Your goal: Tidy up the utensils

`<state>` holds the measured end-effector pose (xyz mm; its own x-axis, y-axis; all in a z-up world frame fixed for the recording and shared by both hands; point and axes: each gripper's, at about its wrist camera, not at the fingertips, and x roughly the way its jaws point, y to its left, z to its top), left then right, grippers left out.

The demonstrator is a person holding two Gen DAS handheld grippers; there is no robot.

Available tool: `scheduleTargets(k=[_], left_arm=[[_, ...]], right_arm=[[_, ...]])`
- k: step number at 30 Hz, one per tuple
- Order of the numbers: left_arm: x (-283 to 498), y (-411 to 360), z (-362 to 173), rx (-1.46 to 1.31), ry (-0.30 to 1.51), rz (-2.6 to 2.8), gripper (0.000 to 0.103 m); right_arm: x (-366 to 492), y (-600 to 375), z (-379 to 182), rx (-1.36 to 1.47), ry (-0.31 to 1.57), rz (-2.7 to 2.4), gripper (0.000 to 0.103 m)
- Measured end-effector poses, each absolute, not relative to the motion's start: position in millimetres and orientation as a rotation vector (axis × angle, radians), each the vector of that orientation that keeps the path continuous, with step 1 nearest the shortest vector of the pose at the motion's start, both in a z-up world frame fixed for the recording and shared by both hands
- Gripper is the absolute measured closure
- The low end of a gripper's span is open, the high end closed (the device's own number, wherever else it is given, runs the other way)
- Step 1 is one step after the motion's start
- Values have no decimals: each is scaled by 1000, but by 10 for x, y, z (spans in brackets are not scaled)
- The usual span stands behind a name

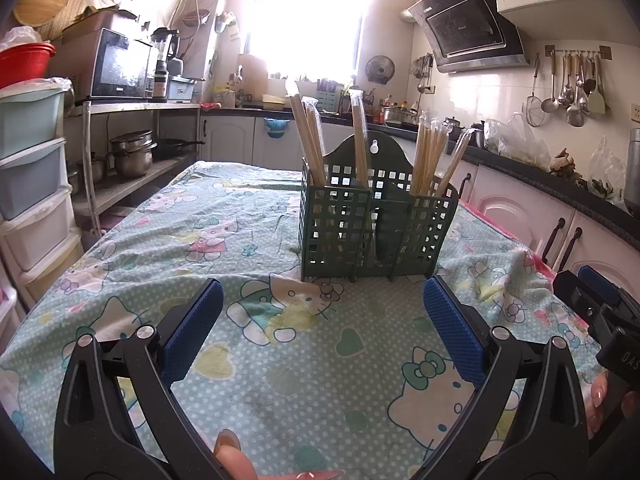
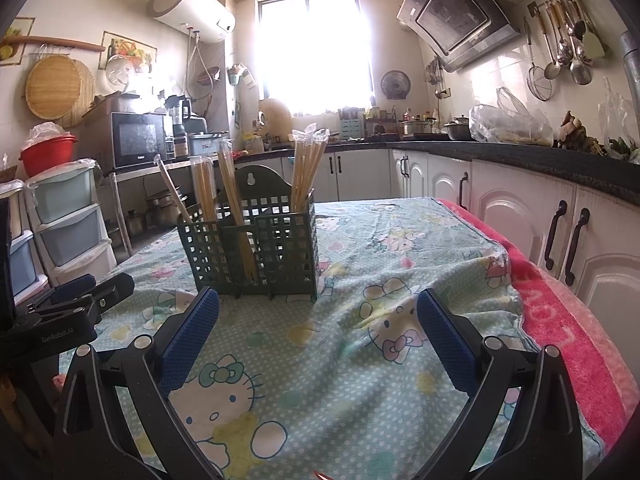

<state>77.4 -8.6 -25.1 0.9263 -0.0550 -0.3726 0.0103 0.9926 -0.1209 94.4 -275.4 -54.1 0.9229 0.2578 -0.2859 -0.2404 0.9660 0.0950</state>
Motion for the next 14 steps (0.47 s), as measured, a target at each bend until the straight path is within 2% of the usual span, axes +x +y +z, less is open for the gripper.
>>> scheduleTargets(k=[7,14], left_arm=[[784,-16,-234,-167,400,-48,11],[1197,392,-136,-102,563,32,11]], right_arm=[[1098,-2862,-555,85,401,241,7],[1970,-3374,-565,36,687,50,7]])
